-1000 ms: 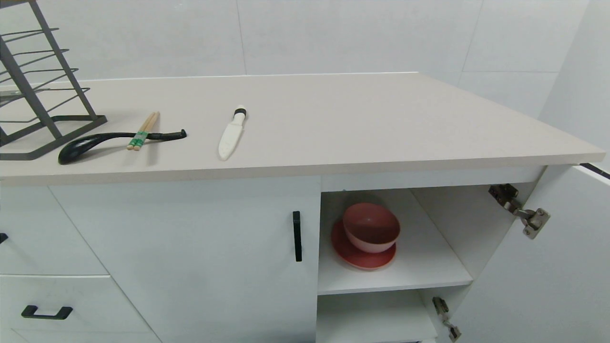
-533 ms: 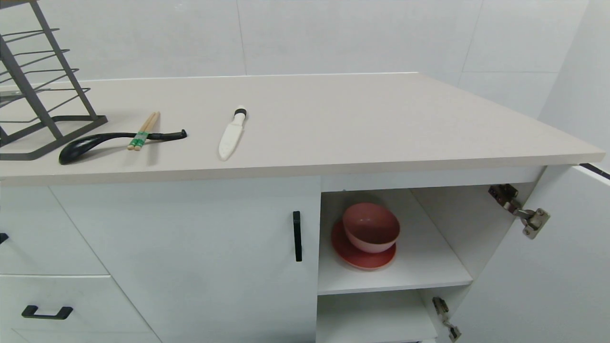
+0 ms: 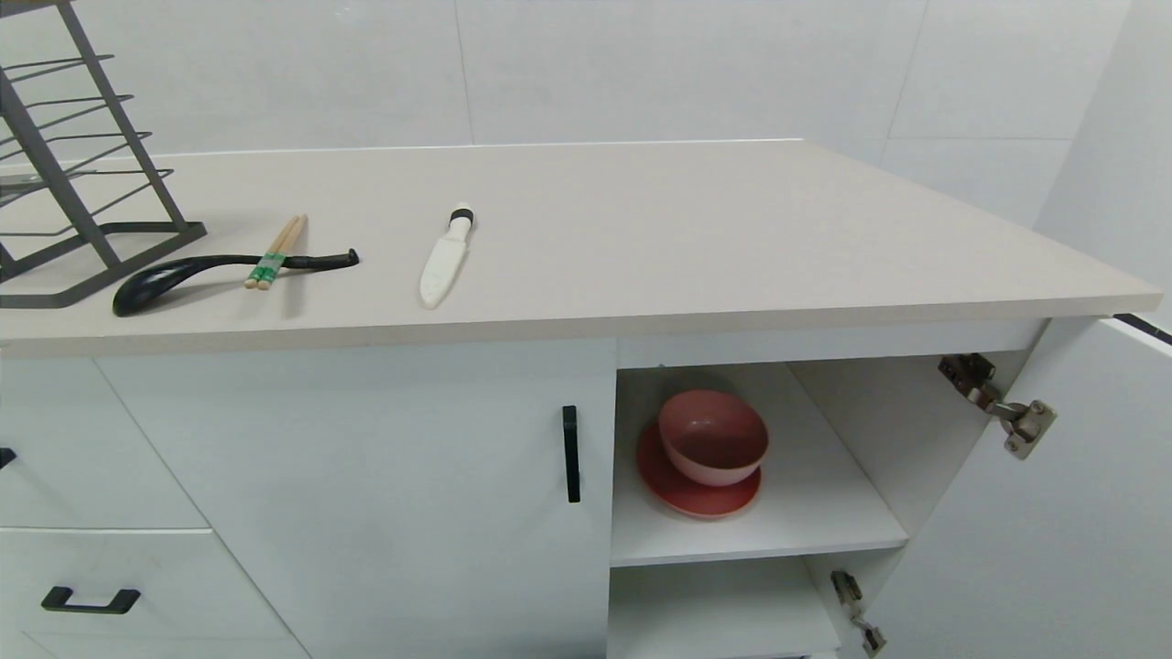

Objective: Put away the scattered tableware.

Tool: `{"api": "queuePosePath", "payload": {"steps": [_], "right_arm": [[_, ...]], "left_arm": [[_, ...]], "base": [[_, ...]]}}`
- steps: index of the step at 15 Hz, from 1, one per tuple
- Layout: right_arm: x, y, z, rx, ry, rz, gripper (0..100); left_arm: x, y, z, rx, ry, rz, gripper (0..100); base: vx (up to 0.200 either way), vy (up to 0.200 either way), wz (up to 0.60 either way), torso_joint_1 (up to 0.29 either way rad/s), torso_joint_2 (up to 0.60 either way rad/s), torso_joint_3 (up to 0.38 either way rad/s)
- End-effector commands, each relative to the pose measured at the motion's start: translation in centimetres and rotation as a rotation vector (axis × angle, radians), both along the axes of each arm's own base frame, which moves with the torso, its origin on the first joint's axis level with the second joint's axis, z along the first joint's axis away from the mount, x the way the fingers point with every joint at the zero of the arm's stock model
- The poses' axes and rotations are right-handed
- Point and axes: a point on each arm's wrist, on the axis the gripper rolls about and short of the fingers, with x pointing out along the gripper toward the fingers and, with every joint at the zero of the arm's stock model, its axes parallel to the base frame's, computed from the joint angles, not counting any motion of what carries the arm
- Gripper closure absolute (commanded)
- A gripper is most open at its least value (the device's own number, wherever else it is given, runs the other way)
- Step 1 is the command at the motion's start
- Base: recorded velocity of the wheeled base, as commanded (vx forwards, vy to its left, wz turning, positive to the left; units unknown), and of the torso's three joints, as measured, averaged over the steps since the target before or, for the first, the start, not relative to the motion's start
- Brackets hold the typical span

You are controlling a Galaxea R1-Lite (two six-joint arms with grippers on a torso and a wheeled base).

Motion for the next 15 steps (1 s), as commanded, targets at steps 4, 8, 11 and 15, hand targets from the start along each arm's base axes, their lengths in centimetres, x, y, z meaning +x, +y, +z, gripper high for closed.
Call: {"api": "queuePosePath", "payload": {"steps": [4,8,11,15], "right_arm": [[0.0,-0.01,-0.01,0.039,0.001,-0.003,0],[0.0,-0.01,-0.01,0.041,0.001,-0.005,0],[0.0,-0.01,-0.01,0.041,0.001,-0.003,0],[0.0,-0.01,-0.01,0.041,0.001,-0.003,100]], "left_arm": [[0.01,0.0,-0.01,0.014,-0.001,-0.001,0],[0.0,0.0,-0.01,0.009,-0.001,0.001,0],[0.01,0.01,-0.01,0.008,0.0,0.004,0],[0.01,0.01,0.01,0.008,-0.001,0.004,0]], "base": [[-0.15,0.0,0.0,0.002,0.0,-0.001],[-0.2,0.0,0.0,0.001,0.0,0.002],[-0.2,0.0,0.0,0.005,0.0,0.002],[-0.2,0.0,0.0,0.002,0.0,0.0]]}}
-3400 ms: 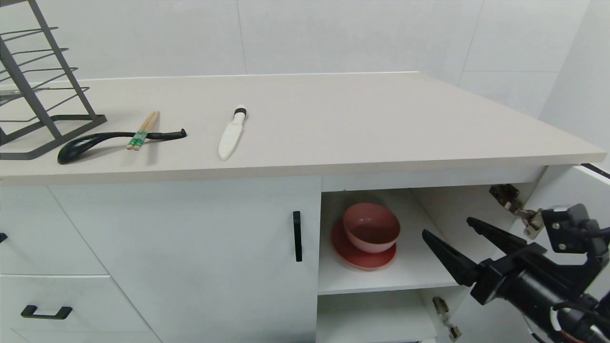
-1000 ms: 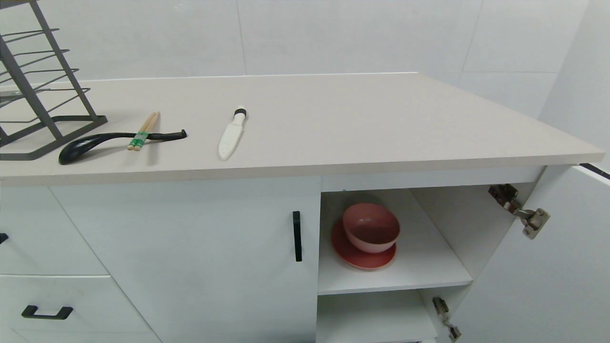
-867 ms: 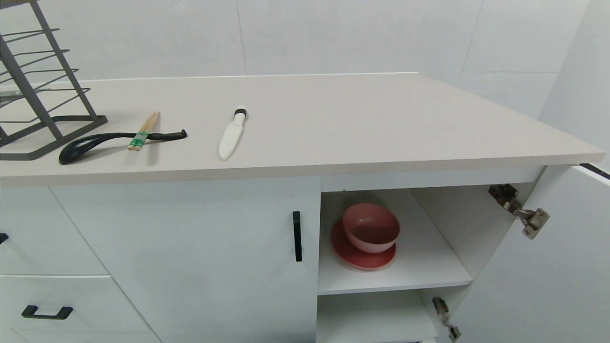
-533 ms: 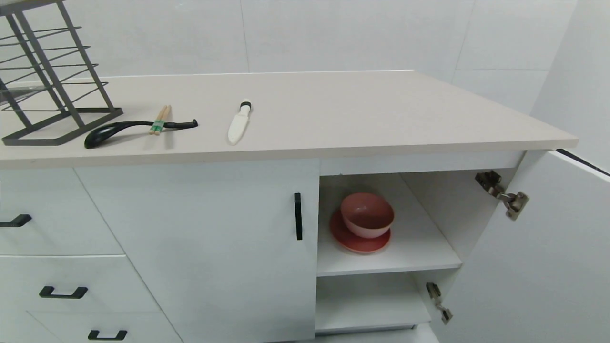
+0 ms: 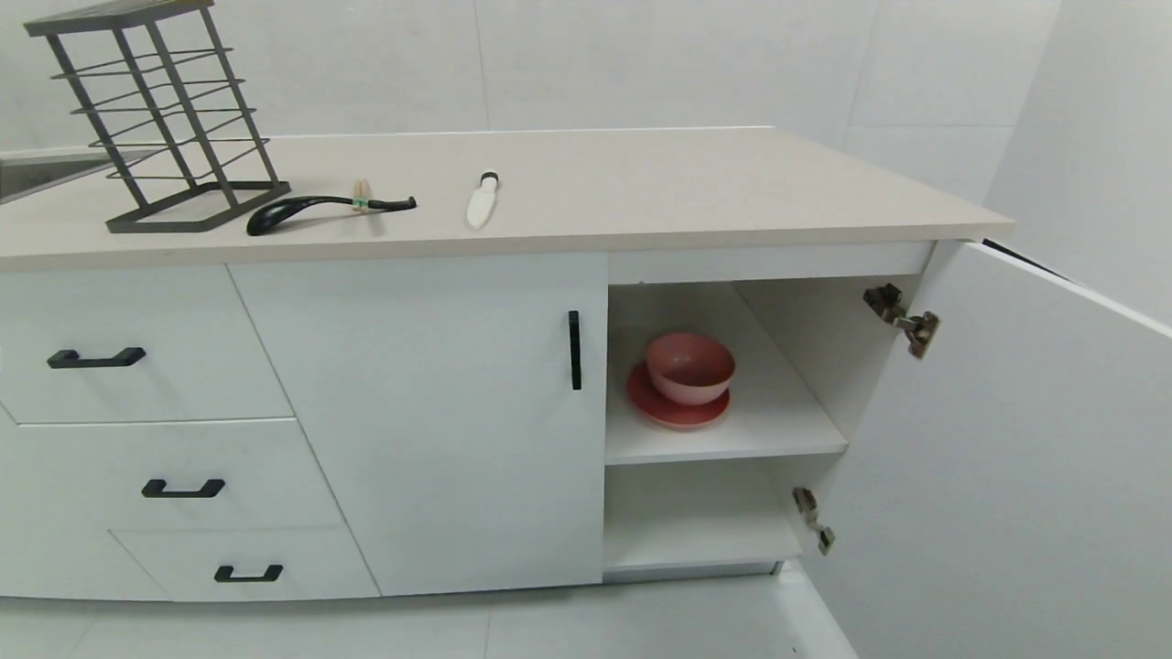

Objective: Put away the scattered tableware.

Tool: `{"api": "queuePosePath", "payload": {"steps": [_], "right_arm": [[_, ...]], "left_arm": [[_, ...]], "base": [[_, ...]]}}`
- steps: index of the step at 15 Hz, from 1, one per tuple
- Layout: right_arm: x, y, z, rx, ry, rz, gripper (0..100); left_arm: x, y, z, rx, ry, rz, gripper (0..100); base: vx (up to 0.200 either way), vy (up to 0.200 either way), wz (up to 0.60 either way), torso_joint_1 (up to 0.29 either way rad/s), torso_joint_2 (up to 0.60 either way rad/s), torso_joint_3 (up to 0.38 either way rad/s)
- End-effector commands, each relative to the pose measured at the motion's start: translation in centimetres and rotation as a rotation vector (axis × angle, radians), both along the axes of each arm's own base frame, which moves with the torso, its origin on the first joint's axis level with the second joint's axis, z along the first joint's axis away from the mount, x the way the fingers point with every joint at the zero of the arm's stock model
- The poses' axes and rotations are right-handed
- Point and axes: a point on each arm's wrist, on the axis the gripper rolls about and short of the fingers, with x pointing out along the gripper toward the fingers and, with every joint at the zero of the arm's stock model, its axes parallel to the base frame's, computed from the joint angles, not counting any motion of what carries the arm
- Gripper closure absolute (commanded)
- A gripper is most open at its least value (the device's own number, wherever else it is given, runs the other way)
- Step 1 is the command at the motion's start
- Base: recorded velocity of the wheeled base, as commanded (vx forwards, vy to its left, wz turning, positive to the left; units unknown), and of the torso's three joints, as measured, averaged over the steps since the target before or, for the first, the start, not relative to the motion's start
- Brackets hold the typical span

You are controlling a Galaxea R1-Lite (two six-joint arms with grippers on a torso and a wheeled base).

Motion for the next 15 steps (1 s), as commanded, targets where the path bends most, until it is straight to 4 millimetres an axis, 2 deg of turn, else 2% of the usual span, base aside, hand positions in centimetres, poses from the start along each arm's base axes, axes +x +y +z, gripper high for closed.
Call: {"api": "queuePosePath", "payload": {"steps": [1,6,15], "right_arm": [[0.01,0.0,0.0,0.0,0.002,0.001,100],[0.01,0.0,0.0,0.0,0.002,0.001,100],[0.01,0.0,0.01,-0.002,0.0,0.001,100]], "left_arm": [[0.0,0.0,0.01,-0.001,-0.001,0.001,0],[0.0,0.0,-0.01,0.004,-0.001,0.001,0],[0.01,0.01,0.01,-0.001,0.0,0.006,0]], "base": [[-0.2,0.0,0.0,-0.002,0.0,0.007],[-0.2,0.0,0.0,0.002,0.0,0.001],[0.0,-0.2,0.0,0.001,0.0,0.004]]}}
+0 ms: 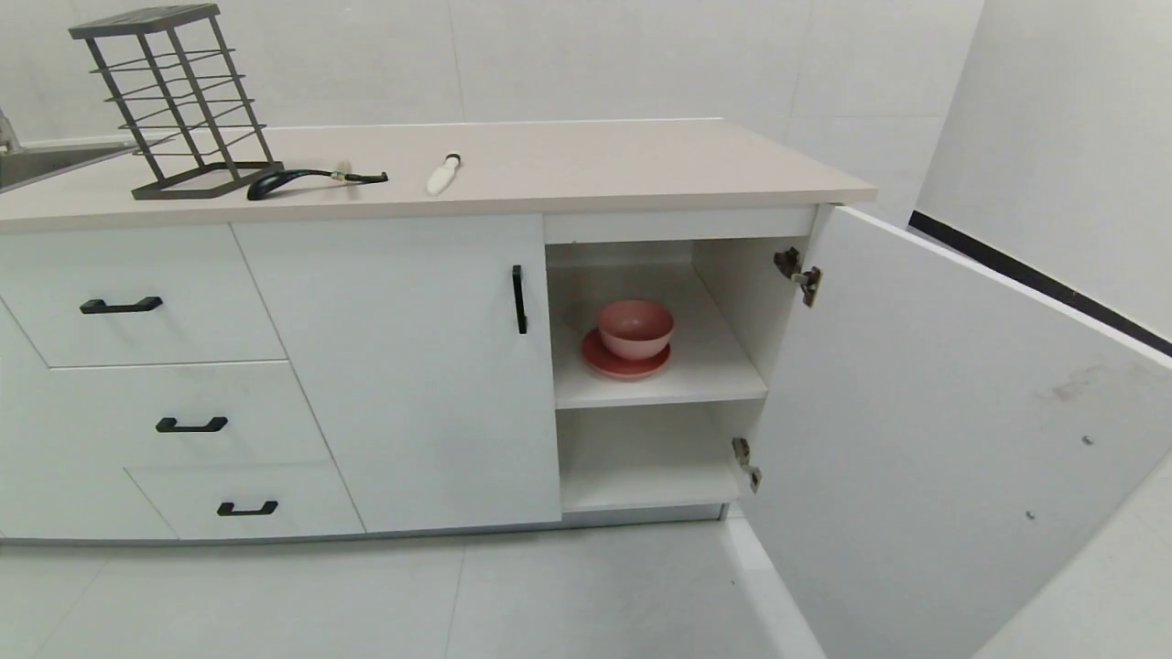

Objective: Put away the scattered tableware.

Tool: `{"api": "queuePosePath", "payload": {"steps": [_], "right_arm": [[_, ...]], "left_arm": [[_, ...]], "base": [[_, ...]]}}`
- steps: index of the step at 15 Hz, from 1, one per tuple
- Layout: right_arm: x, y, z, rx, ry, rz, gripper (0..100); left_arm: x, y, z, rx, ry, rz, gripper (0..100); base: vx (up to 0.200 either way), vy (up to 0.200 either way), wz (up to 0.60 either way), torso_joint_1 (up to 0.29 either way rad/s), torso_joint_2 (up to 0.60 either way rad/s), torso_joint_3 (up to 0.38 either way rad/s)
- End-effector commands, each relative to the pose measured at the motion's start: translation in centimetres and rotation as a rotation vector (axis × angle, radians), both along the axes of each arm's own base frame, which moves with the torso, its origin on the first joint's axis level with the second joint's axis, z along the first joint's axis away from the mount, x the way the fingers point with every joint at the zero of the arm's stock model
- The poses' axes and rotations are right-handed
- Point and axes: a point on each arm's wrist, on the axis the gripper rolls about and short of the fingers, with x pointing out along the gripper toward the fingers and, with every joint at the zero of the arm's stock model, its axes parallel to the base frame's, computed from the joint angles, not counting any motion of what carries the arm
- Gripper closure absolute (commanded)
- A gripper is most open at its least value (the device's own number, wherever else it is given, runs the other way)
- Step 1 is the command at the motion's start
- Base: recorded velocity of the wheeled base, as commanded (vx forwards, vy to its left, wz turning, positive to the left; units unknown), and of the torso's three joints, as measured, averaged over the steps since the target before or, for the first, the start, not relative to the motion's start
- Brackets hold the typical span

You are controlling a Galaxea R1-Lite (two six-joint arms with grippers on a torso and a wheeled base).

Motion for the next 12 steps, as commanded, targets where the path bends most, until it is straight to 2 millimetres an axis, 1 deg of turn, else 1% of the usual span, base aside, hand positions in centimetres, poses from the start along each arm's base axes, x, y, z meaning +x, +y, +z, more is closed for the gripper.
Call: {"api": "queuePosePath", "payload": {"steps": [1,3,6,7,8,10,11,12], "right_arm": [[0.0,0.0,0.0,0.001,0.001,0.001,100],[0.0,0.0,0.0,0.003,0.001,0.001,100],[0.0,0.0,0.0,0.0,-0.002,-0.003,100],[-0.4,0.0,2.5,0.007,-0.186,-0.002,100],[-0.5,0.1,5.1,0.003,-0.229,-0.006,100],[1.2,0.1,8.0,0.001,-0.114,0.051,100],[2.4,0.1,8.6,-0.001,-0.051,0.068,100],[4.2,0.2,9.2,-0.003,0.033,0.091,100]], "left_arm": [[0.0,0.0,0.0,-0.001,0.001,0.004,0],[0.0,0.0,0.0,-0.003,0.001,0.012,0],[0.0,0.0,0.0,-0.003,0.0,0.012,0],[0.0,0.0,0.0,-0.001,0.0,0.012,0],[0.0,0.0,0.0,-0.003,0.001,0.011,0],[0.0,0.0,0.0,-0.001,0.003,0.011,0],[0.0,0.0,0.0,-0.003,0.001,0.011,0],[0.0,0.0,0.0,-0.001,0.0,0.011,0]], "base": [[0.0,-0.2,0.0,0.007,0.0,0.007],[-0.2,-0.2,0.0,0.002,0.01,0.002],[-0.2,0.0,0.0,0.004,0.0,0.002],[-0.2,0.0,0.0,0.002,0.0,0.002],[0.0,0.0,0.0,0.0,0.0,0.0],[0.0,0.0,0.0,0.0,0.0,0.0],[0.0,0.0,0.0,0.0,0.0,0.0],[0.0,0.0,0.0,0.0,0.0,0.0]]}}
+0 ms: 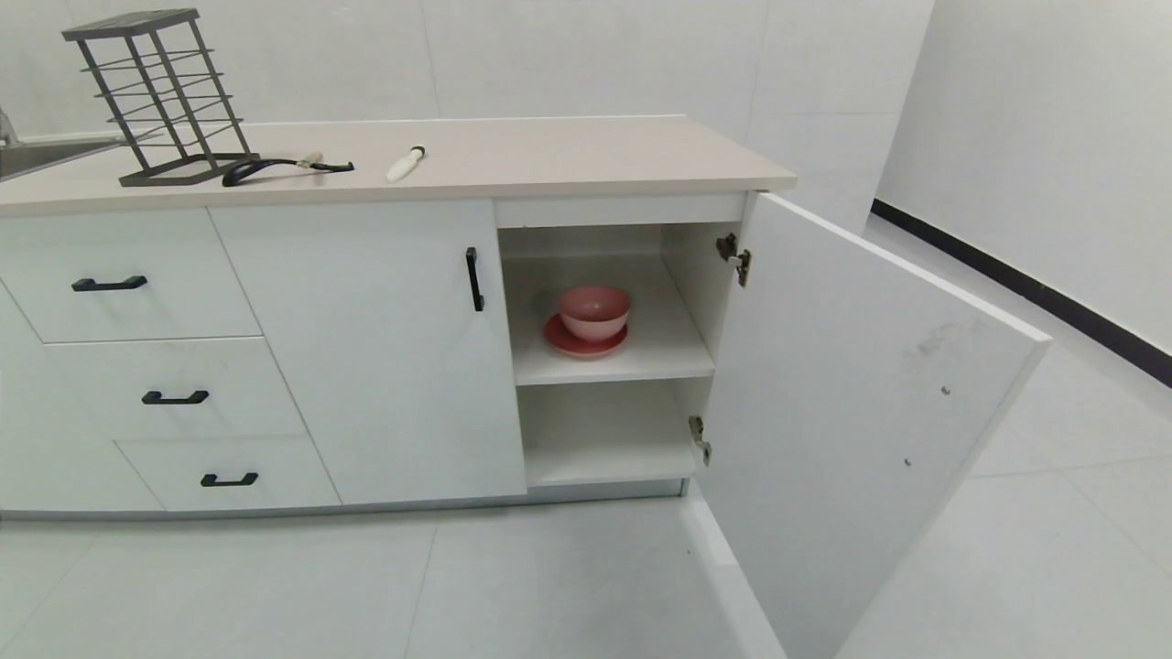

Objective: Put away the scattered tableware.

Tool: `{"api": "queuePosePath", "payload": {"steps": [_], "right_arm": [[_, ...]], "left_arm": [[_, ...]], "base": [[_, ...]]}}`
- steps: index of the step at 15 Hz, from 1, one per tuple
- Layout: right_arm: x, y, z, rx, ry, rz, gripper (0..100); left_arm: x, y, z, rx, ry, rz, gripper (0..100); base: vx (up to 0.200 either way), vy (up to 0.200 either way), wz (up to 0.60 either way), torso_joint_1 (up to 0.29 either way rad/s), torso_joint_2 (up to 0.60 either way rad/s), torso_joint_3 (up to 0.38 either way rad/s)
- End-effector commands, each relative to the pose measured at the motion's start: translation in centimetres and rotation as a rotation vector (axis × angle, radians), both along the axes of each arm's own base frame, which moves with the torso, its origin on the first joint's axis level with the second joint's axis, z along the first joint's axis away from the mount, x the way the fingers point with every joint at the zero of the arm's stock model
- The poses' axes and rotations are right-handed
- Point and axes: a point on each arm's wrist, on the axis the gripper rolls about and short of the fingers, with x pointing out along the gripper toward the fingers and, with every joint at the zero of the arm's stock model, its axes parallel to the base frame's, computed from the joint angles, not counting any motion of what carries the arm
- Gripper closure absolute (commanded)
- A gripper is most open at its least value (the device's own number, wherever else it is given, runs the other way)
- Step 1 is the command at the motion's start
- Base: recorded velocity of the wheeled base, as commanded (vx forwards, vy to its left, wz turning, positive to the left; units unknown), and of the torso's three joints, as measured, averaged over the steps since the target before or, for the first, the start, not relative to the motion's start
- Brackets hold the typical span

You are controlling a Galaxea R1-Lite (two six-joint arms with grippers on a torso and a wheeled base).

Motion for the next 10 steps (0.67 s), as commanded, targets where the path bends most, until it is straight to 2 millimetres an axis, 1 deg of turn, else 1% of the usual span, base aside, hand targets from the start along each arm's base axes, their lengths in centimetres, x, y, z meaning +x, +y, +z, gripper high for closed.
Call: {"api": "queuePosePath", "payload": {"steps": [1,2,3,4,6,10], "right_arm": [[5.3,0.3,3.4,-0.017,0.235,0.078,100],[7.9,0.6,3.9,-0.035,0.303,0.092,100],[9.0,0.6,4.0,-0.037,0.318,0.09,100],[11.0,0.8,4.1,-0.04,0.324,0.088,100],[12.7,0.9,4.2,-0.039,0.328,0.086,100],[14.3,0.9,4.0,-0.048,0.378,0.083,100]], "left_arm": [[0.0,0.0,0.0,0.0,0.0,0.0,0],[0.0,0.0,0.0,0.0,0.0,0.0,0],[0.0,0.0,0.0,0.0,0.0,0.002,0],[0.0,0.0,0.0,-0.002,0.0,0.001,0],[0.0,0.0,0.0,-0.003,0.001,0.001,0],[0.0,0.0,0.0,-0.003,0.002,0.001,0]], "base": [[0.0,0.0,0.0,0.0,0.0,0.0],[0.0,-0.2,0.0,0.002,0.0,0.002],[0.0,-0.2,0.0,-0.002,0.01,0.007],[0.0,-0.2,0.0,-0.002,0.0,0.002],[0.0,0.0,0.0,0.0,0.0,0.0],[0.0,0.0,0.0,0.0,0.0,0.0]]}}
